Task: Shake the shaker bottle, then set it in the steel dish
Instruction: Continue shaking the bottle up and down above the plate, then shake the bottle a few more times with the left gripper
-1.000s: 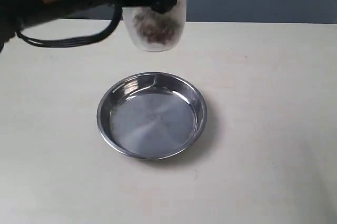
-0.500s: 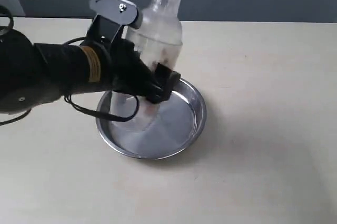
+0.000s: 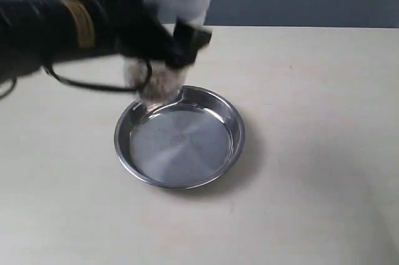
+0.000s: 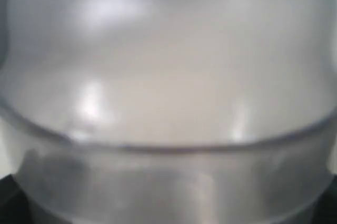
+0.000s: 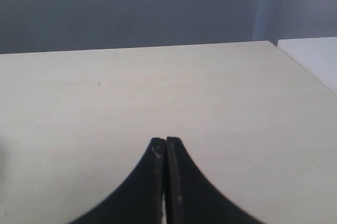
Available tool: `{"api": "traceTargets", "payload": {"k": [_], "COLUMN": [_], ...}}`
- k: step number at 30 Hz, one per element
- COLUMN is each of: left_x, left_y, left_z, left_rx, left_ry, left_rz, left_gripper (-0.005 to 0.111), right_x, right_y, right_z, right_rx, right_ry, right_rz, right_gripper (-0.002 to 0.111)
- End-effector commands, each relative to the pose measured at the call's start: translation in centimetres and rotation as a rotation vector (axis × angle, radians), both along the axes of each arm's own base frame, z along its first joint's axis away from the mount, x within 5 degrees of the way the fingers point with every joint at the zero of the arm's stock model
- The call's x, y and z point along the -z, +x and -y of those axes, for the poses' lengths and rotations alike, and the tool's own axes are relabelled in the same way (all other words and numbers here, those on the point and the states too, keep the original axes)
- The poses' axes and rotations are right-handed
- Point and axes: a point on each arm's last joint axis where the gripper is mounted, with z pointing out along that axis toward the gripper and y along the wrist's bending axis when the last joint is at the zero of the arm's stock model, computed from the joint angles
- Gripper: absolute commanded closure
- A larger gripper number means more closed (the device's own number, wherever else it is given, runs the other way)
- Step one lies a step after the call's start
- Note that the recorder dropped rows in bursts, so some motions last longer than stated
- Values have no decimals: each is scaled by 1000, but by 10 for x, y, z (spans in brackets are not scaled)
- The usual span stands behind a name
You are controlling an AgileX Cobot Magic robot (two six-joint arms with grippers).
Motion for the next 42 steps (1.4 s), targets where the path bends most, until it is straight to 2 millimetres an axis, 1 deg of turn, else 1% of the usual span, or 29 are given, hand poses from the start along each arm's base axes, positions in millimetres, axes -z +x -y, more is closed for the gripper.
{"api": "traceTargets", "payload": {"k": [1,3,4,5,7,9,10,11,13,15,16,17,18,21,22,23,24,27,28,29,31,33,34,35,37,39,40,41,42], "left_x": [-44,13,26,28,-2,-53,-65,-65,-30,23,33,32,17,-56,-70,-70,-55,26,42,42,5,-45,-55,-52,-8,44,51,47,27], "left_y": [-11,0,3,4,0,-11,-15,-15,-11,-4,-3,-4,-6,-24,-27,-27,-23,-10,-9,-9,-14,-23,-24,-22,-13,-5,-4,-4,-7], "left_z": [-5,0,1,2,2,-2,-4,-5,-3,2,2,2,3,0,-3,-5,-6,1,2,3,3,-2,-6,-8,-7,-3,-3,-3,-4], "left_rx": [32,8,2,-4,19,69,71,59,22,-3,-11,-11,6,122,125,103,70,6,0,7,57,108,87,62,7,-24,-32,-31,-22], "left_ry": [-115,-33,-23,-24,-94,-176,-198,-201,-136,-55,-49,-61,-107,-226,-230,-216,-180,-88,-95,-106,-197,-237,-247,-232,-131,-47,-34,-42,-82], "left_rz": [169,-11,-52,-65,41,243,280,260,104,-72,-109,-106,-46,298,354,325,237,-64,-105,-96,65,293,308,264,63,-115,-144,-131,-66], "left_gripper": [106,106,106,106,106,106,106,106,106,106,106,106,106,106,106,106,106,106,106,106,106,106,106,106,106,106,106,106,106], "right_x": [-1,-1,-1,-1,-1,-1,-1,-1,-1,-1,-1,-1,-1,-1,-1,-1,-1,-1,-1,-1,-1,-1,-1,-1,-1,-1,-1,-1,-1], "right_y": [0,0,0,0,0,0,0,0,0,0,0,0,0,0,0,0,0,0,0,0,0,0,0,0,0,0,0,0,0], "right_z": [0,0,0,0,0,0,0,0,0,0,0,0,0,0,0,0,0,0,0,0,0,0,0,0,0,0,0,0,0], "right_rx": [4,4,4,4,4,4,4,4,4,4,4,4,4,4,4,4,4,4,4,4,4,4,4,4,4,4,4,4,4], "right_ry": [-3,-3,-3,-3,-3,-3,-3,-3,-3,-3,-3,-3,-3,-3,-3,-3,-3,-3,-3,-3,-3,-3,-3,-3,-3,-3,-3,-3,-3], "right_rz": [16,16,16,16,16,16,16,16,16,16,16,16,16,16,16,16,16,16,16,16,16,16,16,16,16,16,16,16,16], "right_gripper": [109,109,109,109,109,109,109,109,109,109,109,109,109,109,109,109,109,109,109,109,109,109,109,109,109,109,109,109,109]}}
